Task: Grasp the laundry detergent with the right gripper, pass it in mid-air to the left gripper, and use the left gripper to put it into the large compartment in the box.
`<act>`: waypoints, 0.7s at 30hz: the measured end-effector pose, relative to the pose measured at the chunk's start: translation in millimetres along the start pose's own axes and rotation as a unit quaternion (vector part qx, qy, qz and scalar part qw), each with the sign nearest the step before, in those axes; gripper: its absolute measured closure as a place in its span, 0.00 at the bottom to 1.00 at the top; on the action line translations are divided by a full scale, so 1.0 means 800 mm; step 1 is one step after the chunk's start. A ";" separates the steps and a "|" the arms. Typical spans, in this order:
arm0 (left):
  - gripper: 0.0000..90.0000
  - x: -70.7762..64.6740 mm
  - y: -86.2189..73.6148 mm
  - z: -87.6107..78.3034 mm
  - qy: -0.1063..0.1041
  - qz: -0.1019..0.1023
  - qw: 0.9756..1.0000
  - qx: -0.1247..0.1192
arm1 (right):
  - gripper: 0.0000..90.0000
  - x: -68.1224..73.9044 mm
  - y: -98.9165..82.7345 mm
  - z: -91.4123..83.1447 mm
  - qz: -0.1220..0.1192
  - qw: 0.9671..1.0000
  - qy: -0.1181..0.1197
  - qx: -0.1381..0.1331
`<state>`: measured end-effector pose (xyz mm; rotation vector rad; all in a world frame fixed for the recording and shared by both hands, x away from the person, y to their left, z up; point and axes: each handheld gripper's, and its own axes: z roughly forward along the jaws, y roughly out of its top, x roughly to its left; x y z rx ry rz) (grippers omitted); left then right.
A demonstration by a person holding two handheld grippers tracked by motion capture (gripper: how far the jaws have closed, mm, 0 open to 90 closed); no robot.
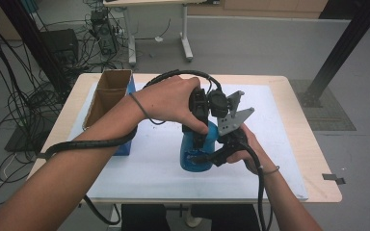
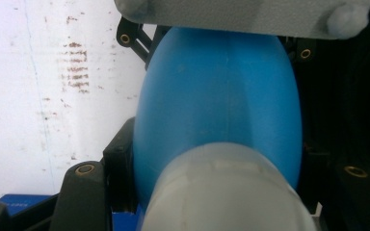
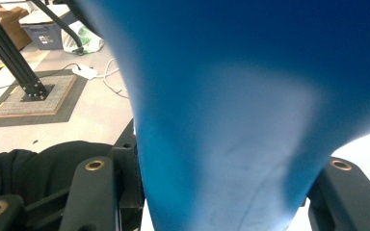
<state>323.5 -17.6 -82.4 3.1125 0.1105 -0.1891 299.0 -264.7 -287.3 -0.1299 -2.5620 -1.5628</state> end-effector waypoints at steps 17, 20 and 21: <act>0.42 -0.004 0.004 -0.004 0.006 -0.003 1.000 0.007 | 0.48 0.000 -0.001 -0.002 -0.003 1.000 -0.001 -0.008; 0.42 -0.004 0.004 -0.003 0.007 -0.003 1.000 0.007 | 0.48 0.000 -0.001 -0.001 -0.003 1.000 -0.002 -0.007; 0.42 -0.004 0.004 -0.004 0.007 -0.003 1.000 0.007 | 0.48 0.000 -0.002 -0.001 -0.001 1.000 0.000 -0.009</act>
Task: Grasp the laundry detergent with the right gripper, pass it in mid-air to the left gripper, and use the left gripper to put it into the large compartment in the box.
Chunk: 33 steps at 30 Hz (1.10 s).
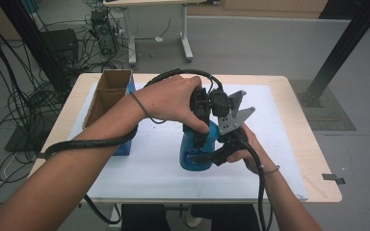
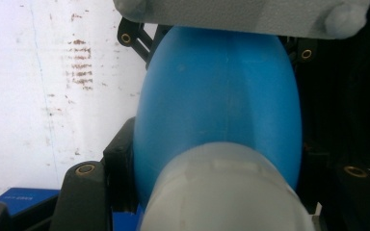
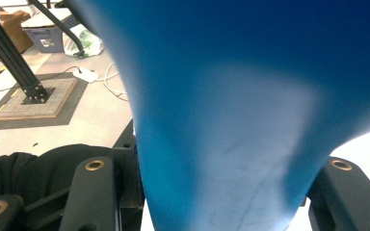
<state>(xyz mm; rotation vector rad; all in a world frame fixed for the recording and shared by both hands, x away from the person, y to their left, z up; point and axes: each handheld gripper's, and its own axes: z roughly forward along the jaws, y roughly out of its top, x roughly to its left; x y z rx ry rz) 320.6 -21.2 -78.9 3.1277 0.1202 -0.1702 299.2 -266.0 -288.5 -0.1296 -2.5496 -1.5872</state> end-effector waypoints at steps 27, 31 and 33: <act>0.42 0.001 -0.005 -0.001 0.000 -0.007 1.000 0.000 | 0.47 -0.002 0.004 0.003 0.001 1.000 0.002 0.000; 0.42 0.001 -0.006 -0.001 0.001 -0.008 1.000 -0.002 | 0.47 -0.003 0.004 0.003 -0.004 1.000 0.001 0.001; 0.42 0.001 -0.005 -0.002 0.001 -0.007 1.000 0.000 | 0.47 -0.003 0.004 0.003 -0.004 1.000 0.001 0.001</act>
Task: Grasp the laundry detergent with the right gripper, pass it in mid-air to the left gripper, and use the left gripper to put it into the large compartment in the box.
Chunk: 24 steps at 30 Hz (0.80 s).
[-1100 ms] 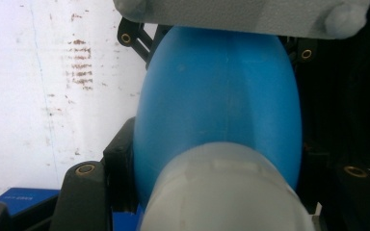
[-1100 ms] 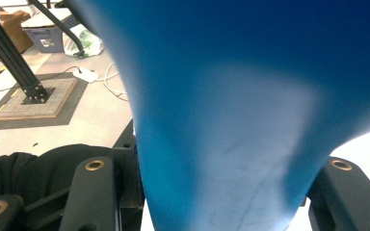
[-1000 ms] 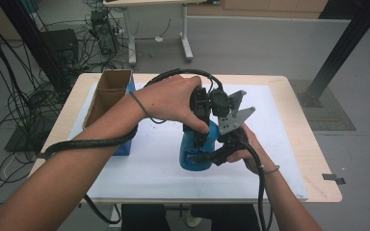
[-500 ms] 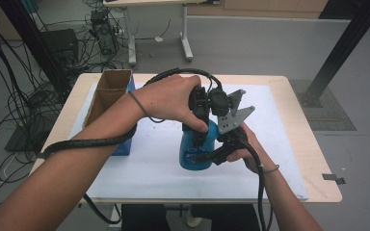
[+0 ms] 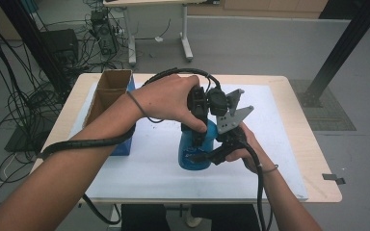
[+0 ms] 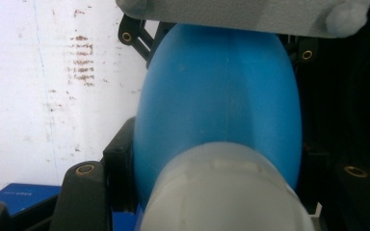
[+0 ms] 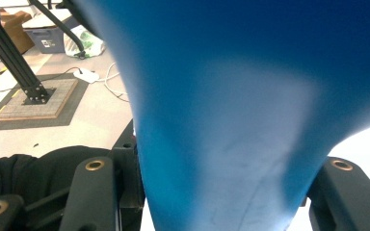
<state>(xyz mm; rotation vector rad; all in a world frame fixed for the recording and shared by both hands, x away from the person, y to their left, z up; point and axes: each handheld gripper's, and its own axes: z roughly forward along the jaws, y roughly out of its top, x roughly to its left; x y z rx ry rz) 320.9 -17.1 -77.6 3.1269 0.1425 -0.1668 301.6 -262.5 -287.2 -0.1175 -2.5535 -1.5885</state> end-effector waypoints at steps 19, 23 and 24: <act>0.42 -0.002 0.003 -0.003 0.003 0.002 1.000 -0.002 | 0.47 0.001 -0.002 -0.004 0.000 1.000 -0.004 -0.005; 0.42 -0.001 0.003 -0.003 0.003 0.002 1.000 -0.001 | 0.47 0.002 -0.002 -0.004 0.002 1.000 -0.003 -0.006; 0.42 -0.001 0.003 -0.003 0.003 0.002 1.000 -0.001 | 0.47 0.002 -0.002 -0.004 0.002 1.000 -0.004 -0.006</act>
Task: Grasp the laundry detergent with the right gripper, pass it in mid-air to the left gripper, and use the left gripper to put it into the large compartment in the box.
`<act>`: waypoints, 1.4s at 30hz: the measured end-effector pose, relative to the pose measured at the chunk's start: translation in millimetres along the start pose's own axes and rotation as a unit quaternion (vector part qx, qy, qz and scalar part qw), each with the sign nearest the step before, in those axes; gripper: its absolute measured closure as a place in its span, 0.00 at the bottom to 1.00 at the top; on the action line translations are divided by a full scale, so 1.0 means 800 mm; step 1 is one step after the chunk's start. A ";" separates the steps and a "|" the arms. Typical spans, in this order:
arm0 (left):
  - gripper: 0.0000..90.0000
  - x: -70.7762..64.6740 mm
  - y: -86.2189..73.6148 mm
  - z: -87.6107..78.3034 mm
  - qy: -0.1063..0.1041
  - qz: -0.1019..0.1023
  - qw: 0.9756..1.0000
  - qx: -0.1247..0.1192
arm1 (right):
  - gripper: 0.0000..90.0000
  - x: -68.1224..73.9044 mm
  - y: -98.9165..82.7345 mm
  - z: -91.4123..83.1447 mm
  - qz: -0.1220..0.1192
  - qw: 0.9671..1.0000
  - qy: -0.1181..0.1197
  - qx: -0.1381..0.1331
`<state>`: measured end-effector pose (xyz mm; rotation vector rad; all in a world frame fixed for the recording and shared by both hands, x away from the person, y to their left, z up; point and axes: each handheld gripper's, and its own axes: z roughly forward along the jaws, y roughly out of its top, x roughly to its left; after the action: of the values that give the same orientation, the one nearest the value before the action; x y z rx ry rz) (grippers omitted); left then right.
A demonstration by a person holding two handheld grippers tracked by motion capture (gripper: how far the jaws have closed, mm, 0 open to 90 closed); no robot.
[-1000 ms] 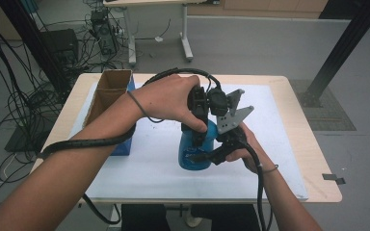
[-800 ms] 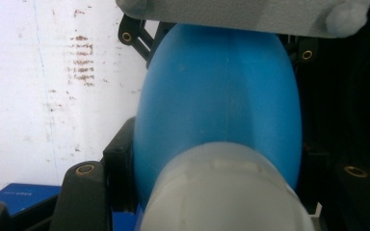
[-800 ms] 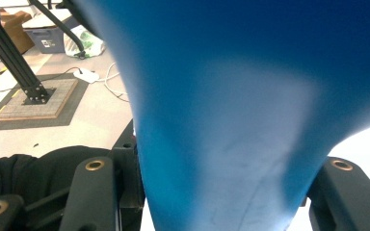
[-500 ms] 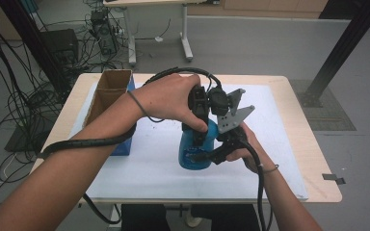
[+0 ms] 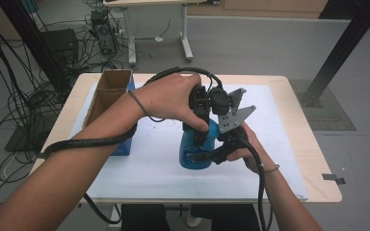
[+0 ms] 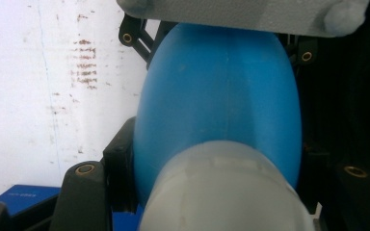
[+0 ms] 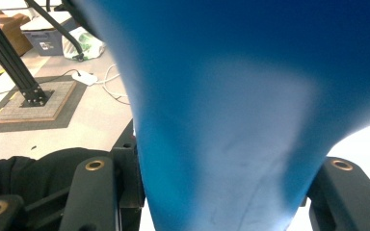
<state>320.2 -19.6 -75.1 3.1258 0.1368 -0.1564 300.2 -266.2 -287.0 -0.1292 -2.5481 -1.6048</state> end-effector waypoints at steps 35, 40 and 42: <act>0.42 -0.003 -0.005 -0.001 0.004 -0.002 1.000 -0.010 | 0.47 -0.001 -0.001 0.000 -0.002 1.000 0.000 -0.004; 0.42 -0.004 -0.005 -0.001 0.006 -0.002 1.000 -0.009 | 0.47 -0.001 -0.003 0.001 -0.002 1.000 0.001 -0.005; 0.42 -0.004 -0.005 -0.002 0.006 -0.004 1.000 -0.010 | 0.47 -0.002 -0.003 0.000 -0.003 1.000 0.001 -0.008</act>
<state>316.8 -15.5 -73.3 3.1074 0.1501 -0.1369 301.1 -267.0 -289.6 -0.1205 -2.5374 -1.6255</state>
